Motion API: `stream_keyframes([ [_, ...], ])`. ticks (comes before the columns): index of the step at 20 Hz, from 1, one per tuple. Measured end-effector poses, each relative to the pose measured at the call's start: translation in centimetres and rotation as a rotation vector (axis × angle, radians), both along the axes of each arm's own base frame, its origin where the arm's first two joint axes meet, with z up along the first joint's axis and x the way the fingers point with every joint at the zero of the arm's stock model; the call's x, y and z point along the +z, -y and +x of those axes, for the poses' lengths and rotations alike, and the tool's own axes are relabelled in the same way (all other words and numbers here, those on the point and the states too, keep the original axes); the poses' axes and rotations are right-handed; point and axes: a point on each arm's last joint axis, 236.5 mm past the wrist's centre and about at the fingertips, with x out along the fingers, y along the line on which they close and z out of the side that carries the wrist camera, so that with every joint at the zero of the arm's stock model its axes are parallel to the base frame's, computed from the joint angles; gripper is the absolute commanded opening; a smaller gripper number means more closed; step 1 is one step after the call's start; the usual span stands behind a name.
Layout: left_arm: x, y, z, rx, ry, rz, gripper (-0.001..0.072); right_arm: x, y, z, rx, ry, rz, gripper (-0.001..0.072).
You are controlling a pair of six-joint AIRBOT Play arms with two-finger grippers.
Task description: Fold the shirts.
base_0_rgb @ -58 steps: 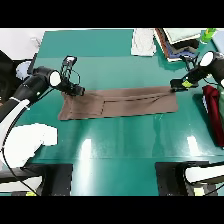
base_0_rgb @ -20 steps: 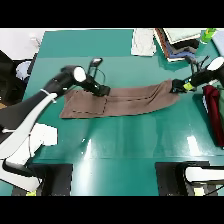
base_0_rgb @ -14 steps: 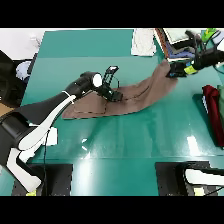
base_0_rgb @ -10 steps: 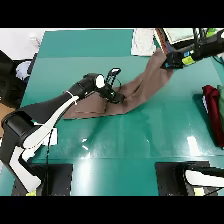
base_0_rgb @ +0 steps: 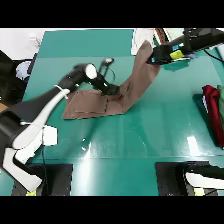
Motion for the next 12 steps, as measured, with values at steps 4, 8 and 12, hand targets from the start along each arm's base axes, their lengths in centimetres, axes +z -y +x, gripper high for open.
stream_keyframes([
  [4,8.8,-9.9,3.1,0.123,0.184,0.079,0.0029,0.0,-5.6,-0.5,0.079,0.036,0.044,0.0021],
  [8,17.7,-20.2,3.0,0.285,0.367,0.155,0.0029,-2.5,-13.8,-1.3,0.180,0.026,0.116,0.0023],
  [12,23.8,-26.3,0.9,0.400,0.491,0.193,0.0029,-7.9,-22.7,-2.2,0.259,0.018,0.152,0.0063],
])
